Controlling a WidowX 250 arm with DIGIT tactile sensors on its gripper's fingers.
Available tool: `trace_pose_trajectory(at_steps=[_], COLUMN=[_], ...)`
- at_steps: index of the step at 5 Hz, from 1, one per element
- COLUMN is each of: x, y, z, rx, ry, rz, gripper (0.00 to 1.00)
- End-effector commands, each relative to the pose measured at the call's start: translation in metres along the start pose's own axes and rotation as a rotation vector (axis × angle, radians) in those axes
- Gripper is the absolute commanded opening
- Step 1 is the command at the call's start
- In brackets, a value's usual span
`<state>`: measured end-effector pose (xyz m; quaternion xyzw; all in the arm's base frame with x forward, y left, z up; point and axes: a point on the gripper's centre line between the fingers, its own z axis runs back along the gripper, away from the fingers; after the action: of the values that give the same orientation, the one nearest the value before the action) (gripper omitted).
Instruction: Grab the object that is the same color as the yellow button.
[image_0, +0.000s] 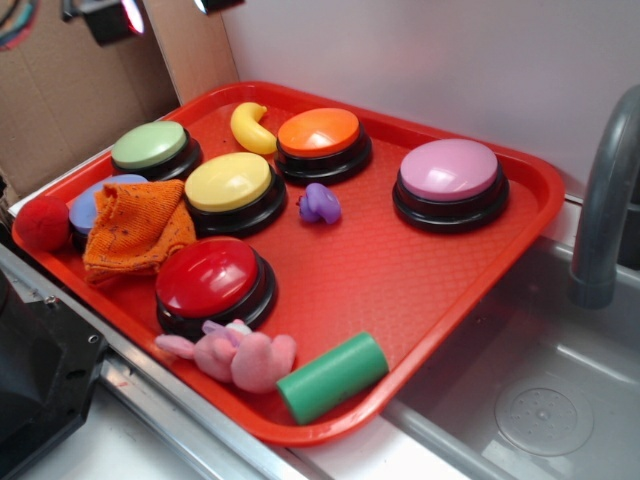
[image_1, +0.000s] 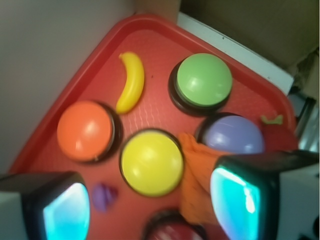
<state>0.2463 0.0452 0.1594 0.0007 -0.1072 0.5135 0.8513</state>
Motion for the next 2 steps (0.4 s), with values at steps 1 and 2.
trace_pose_trajectory(at_steps=[1,2], x=[0.044,0.055], y=[-0.002,-0.007], z=[-0.042,-0.066], rx=[0.000,0.008], ry=[-0.063,-0.076], rz=[0.231,0.278], gripper=[1.00,1.00])
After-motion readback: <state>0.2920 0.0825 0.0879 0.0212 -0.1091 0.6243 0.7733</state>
